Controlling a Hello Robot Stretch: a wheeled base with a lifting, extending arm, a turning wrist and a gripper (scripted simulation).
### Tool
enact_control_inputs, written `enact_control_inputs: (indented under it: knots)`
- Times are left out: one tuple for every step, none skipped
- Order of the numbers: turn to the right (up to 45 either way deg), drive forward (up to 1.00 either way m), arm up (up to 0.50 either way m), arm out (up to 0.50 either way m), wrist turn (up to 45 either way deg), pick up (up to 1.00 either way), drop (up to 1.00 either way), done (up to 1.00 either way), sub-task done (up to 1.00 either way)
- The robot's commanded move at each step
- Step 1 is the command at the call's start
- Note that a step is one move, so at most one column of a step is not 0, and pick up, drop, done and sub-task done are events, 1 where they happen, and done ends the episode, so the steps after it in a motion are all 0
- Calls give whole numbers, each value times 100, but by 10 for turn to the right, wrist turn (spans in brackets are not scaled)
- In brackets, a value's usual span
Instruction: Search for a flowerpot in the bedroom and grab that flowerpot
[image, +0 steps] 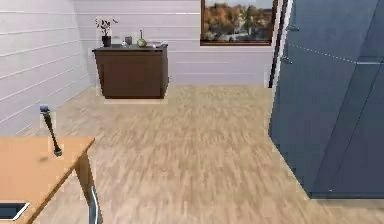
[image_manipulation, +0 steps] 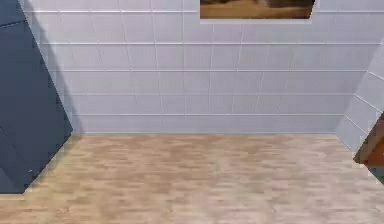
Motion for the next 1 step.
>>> enact_control_inputs:
  knots:
    - [450, 0, 0, 0, 0, 0, 0, 0, 0]
